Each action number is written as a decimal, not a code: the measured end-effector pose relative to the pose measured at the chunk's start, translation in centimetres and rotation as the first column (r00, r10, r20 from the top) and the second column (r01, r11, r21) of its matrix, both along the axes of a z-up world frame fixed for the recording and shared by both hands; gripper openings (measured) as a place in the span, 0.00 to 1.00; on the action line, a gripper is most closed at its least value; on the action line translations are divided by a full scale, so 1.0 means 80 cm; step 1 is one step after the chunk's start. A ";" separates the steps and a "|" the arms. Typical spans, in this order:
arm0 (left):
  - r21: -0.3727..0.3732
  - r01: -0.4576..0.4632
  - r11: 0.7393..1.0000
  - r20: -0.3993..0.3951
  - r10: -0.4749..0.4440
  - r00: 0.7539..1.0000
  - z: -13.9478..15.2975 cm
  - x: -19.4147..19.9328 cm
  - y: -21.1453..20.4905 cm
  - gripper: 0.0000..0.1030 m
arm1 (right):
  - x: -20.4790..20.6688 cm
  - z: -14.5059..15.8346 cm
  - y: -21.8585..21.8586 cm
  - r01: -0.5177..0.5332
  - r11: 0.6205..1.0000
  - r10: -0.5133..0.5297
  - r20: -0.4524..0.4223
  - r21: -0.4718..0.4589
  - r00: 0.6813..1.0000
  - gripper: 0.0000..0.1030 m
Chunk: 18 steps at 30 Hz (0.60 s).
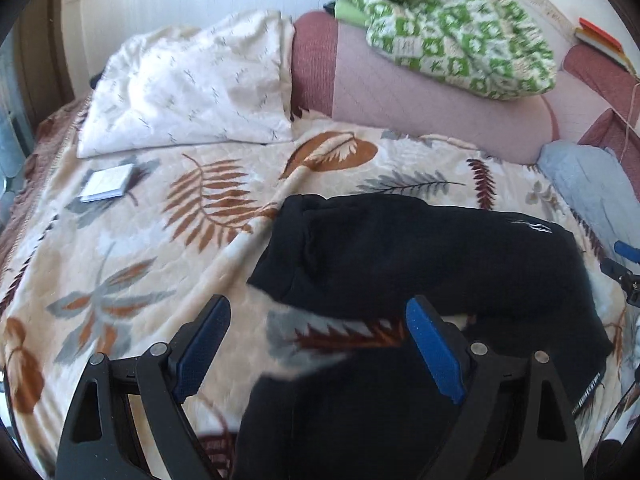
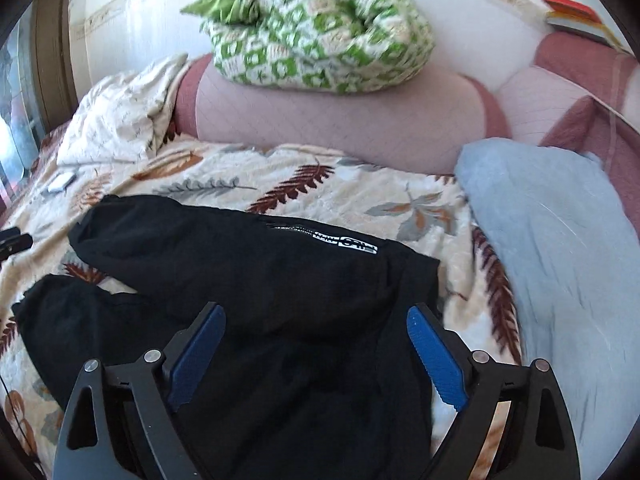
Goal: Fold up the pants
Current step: 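Grasp the waistband of the black pants with both grippers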
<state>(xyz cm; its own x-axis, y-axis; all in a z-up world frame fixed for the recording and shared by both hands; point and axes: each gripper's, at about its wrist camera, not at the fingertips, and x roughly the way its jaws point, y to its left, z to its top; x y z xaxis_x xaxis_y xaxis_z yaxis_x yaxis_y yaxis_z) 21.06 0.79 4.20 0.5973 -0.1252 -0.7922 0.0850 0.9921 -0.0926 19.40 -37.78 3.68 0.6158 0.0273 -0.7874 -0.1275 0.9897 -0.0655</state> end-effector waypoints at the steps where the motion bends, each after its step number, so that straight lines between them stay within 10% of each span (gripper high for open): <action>1: -0.002 -0.002 1.000 -0.014 0.002 1.000 -0.008 0.018 0.001 0.87 | 0.019 -0.004 0.001 -0.027 0.999 0.026 -0.012 -0.020 1.000 0.92; 7: -0.049 -0.025 0.998 -0.080 0.021 0.997 -0.044 0.114 0.012 0.87 | 0.123 -0.042 -0.009 -0.100 0.989 0.089 -0.101 -0.113 0.991 0.90; 18: -0.034 0.040 0.999 -0.132 -0.044 0.990 -0.085 0.179 -0.001 0.86 | 0.220 -0.113 -0.060 -0.082 0.997 0.077 -0.216 -0.016 0.973 0.86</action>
<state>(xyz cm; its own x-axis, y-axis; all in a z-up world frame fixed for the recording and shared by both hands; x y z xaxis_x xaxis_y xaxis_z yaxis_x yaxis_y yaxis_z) 35.40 0.74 -2.59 0.4805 -0.1739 -0.8596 0.1117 0.9843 -0.1366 37.02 -42.56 -5.38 0.4290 0.0483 -0.9020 -0.2193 0.9743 -0.0521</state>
